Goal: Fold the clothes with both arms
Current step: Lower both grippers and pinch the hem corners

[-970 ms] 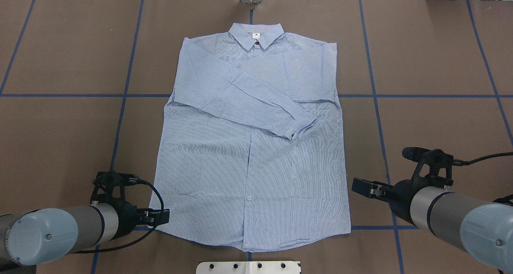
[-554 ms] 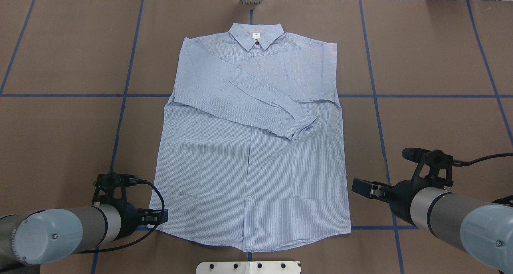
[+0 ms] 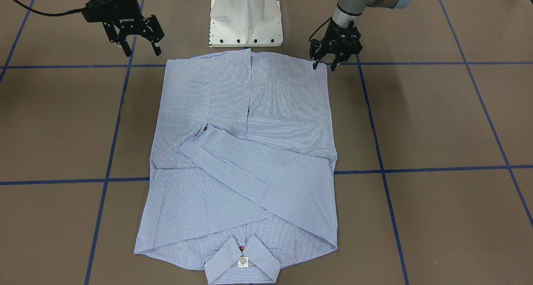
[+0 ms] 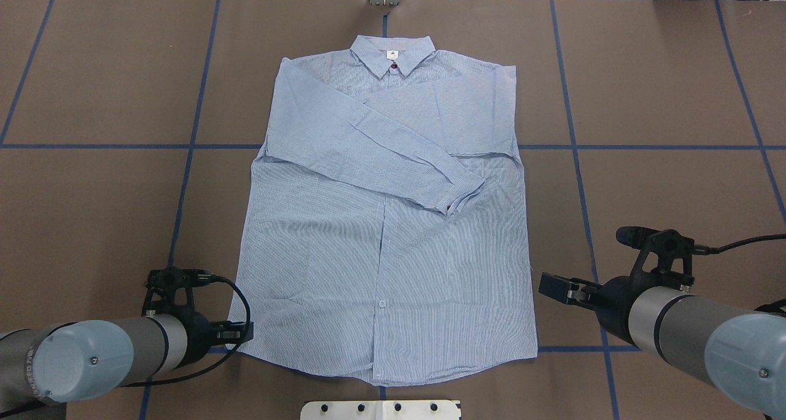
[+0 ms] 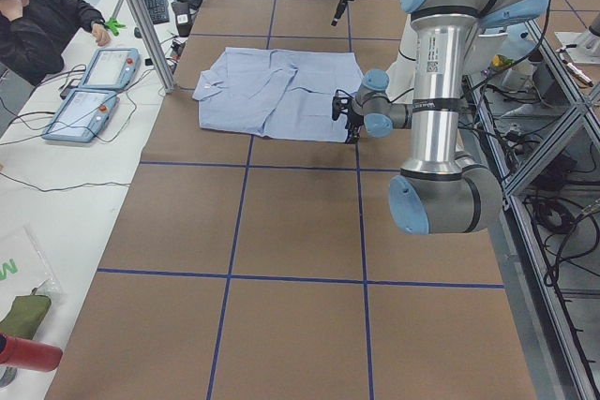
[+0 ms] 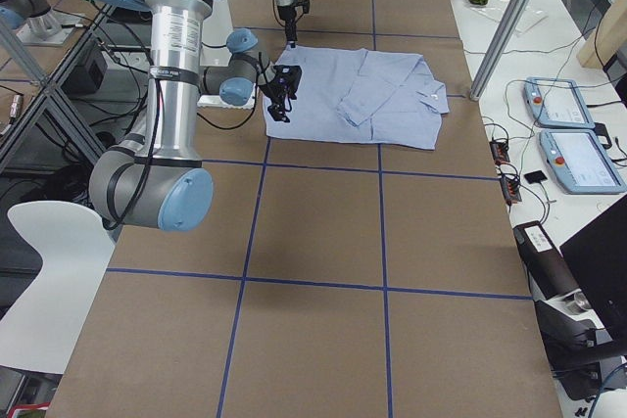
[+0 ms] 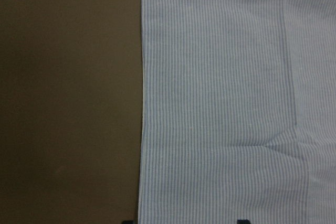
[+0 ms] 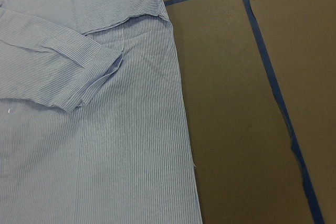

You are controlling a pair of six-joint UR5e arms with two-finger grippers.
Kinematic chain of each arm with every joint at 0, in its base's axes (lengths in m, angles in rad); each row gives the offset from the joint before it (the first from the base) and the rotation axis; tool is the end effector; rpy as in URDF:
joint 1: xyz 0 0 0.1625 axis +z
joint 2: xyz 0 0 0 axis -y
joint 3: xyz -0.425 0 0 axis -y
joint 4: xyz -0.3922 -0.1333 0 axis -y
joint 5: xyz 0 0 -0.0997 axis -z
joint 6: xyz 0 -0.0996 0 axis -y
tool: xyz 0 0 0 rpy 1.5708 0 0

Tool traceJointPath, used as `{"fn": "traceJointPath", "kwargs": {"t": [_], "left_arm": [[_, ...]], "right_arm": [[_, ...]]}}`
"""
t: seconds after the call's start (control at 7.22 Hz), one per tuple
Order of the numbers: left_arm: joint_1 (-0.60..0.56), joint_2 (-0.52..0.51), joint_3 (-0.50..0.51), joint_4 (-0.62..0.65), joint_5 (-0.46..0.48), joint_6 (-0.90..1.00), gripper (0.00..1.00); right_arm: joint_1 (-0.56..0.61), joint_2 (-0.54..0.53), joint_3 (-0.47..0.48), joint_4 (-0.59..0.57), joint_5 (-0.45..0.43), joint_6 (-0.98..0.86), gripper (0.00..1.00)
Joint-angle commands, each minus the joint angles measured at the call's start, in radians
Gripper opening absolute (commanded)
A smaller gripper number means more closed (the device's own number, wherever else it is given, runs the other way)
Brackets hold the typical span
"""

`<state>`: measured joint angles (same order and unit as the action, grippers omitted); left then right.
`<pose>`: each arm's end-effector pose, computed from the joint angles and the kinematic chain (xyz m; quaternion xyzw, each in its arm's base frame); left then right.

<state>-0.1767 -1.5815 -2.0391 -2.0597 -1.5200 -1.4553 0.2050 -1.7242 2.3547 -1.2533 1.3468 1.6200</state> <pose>0.4591 -0.2225 0.3810 0.0900 0.4569 -0.0389 0.8841 -0.3491 -0.2313 0.3270 0.1344 -0.4445 0.1627 0.8706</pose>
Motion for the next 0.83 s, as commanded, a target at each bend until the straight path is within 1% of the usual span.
{"fn": "traceJointPath", "kwargs": {"t": [0.0, 0.14, 0.28, 0.42, 0.55, 0.69], "left_arm": [[0.003, 0.0, 0.007, 0.0, 0.0, 0.0, 0.66], [0.002, 0.0, 0.01, 0.0, -0.002, 0.0, 0.64], [0.003, 0.0, 0.01, -0.002, -0.002, -0.011, 0.59], [0.006, -0.002, 0.01, -0.002, -0.002, -0.055, 0.5], [0.008, -0.002, 0.005, -0.002, -0.002, -0.057, 0.5], [0.008, -0.002, 0.005, -0.002, -0.002, -0.059, 0.44]], "right_arm": [[-0.002, 0.0, 0.0, 0.0, 0.0, 0.001, 1.0], [-0.002, 0.0, 0.0, 0.0, 0.0, 0.001, 1.0], [-0.004, 0.0, 0.0, 0.0, 0.0, 0.0, 1.0], [-0.006, 0.0, 0.0, 0.0, 0.0, 0.0, 1.0], [-0.004, 0.0, 0.0, 0.0, 0.0, 0.001, 1.0], [-0.006, 0.0, 0.0, 0.0, 0.0, 0.0, 1.0]]}}
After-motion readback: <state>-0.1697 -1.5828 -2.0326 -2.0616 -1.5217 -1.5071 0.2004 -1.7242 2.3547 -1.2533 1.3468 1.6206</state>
